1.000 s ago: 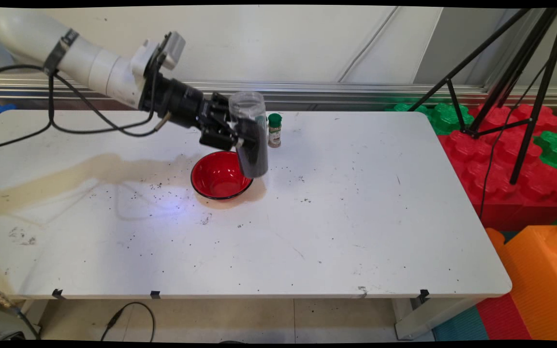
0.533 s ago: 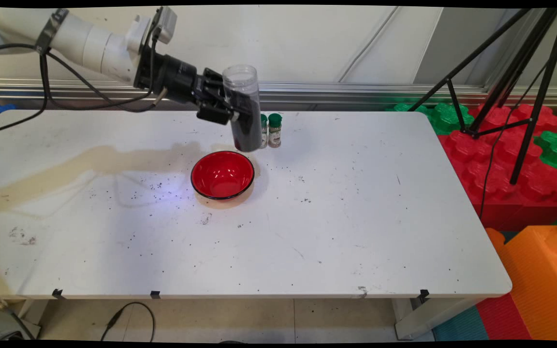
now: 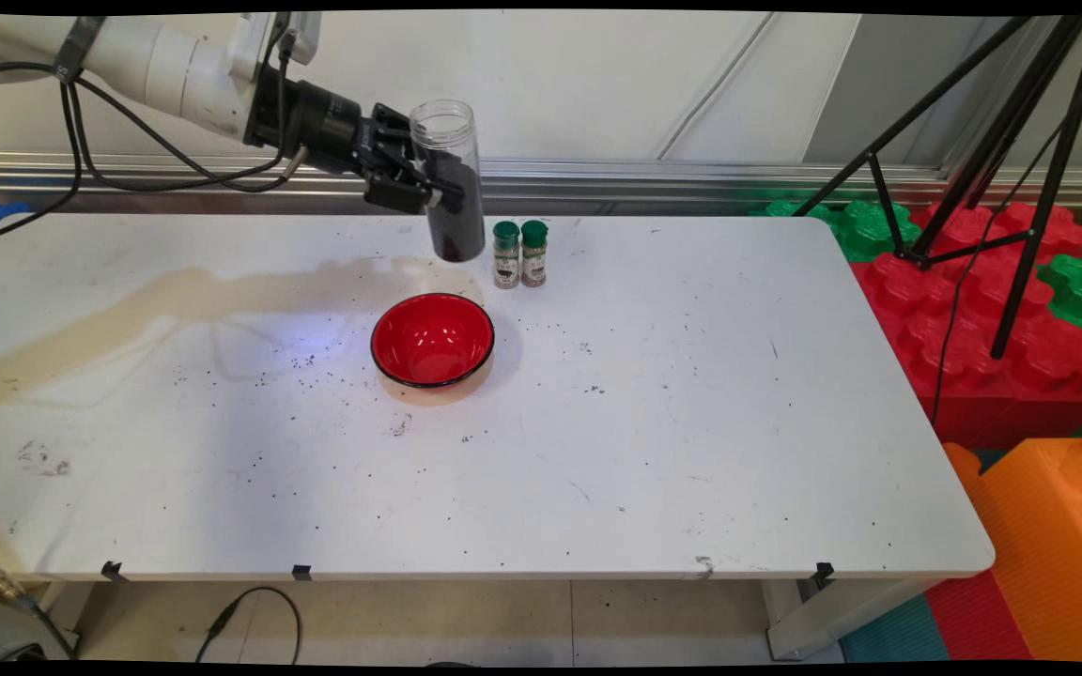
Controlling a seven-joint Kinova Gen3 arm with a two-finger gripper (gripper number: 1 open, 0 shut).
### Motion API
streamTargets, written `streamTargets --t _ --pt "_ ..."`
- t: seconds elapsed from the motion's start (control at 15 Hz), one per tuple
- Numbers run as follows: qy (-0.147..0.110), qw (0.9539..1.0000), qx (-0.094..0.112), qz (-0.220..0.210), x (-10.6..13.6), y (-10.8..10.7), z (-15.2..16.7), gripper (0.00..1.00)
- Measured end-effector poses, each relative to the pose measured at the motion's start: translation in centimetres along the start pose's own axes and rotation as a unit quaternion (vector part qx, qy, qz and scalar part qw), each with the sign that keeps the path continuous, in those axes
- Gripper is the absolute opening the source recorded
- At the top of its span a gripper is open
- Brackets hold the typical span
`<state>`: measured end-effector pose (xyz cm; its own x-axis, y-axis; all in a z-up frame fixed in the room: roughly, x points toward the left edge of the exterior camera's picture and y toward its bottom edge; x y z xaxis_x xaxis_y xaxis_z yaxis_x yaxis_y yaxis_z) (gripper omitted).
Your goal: Pour the black seasoning powder in the red bowl
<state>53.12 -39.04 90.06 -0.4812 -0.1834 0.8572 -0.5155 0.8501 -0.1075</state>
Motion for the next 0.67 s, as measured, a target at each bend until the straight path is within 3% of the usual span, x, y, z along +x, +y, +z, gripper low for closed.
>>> streamTargets --t 0.67 --pt "-0.008 0.9987 0.035 0.037 -2.4 -2.6 -1.7 0.00"
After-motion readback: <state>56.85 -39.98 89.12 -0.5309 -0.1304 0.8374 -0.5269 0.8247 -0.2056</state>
